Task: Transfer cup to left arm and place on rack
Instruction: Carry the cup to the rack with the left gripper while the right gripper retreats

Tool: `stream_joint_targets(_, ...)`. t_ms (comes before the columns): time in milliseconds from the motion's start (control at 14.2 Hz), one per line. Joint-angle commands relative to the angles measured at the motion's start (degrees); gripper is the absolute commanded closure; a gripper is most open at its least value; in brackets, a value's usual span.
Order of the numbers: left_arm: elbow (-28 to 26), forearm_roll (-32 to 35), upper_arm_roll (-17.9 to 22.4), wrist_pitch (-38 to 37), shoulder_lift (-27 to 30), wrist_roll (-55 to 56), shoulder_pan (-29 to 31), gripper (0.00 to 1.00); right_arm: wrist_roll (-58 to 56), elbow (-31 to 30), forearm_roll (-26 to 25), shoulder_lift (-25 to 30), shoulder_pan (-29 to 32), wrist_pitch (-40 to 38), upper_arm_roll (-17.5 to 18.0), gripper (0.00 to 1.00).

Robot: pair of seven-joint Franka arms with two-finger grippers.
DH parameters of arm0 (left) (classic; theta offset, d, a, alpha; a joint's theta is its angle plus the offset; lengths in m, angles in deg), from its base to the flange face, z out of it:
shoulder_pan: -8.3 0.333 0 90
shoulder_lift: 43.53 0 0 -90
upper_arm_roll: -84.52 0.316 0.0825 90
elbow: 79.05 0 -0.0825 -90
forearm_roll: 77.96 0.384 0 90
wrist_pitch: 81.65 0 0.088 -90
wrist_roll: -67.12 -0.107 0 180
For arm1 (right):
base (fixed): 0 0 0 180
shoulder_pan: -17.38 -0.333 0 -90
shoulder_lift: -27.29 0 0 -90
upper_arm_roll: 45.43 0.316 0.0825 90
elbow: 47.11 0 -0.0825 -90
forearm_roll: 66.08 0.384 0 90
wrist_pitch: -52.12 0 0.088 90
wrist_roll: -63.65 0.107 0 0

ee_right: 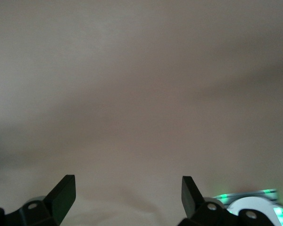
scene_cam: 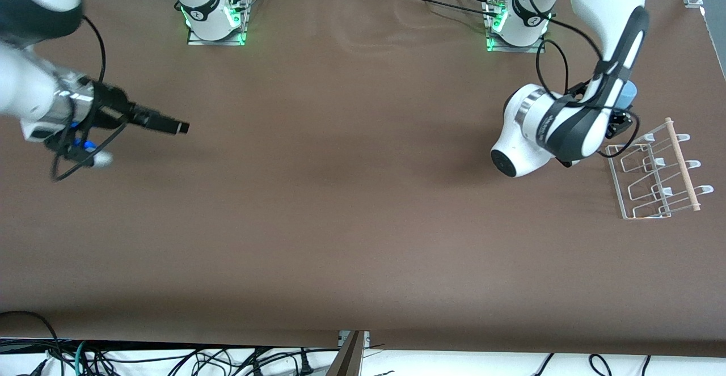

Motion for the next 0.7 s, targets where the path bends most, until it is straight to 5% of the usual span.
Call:
stream_joint_targets(0,-1.6,6.7,-0.2,2.4,-0.7,2.7,4.0,0.9,-3.6,-12.3,-6.5,8.1,2.1,6.9,4.0,0.01)
stream_joint_targets(352,-5.9,17.1,-0.2,13.6,0.3,2.6,11.6,0.94,-18.6,-16.0,-10.2,11.5,6.2,8.4,3.9,0.01)
stream_joint_targets(634,-5.9,21.7,-0.1,20.8,0.4,-7.8,16.6,0.9,-20.4,-15.9,-12.6,11.6,6.7,7.8,4.0,0.01)
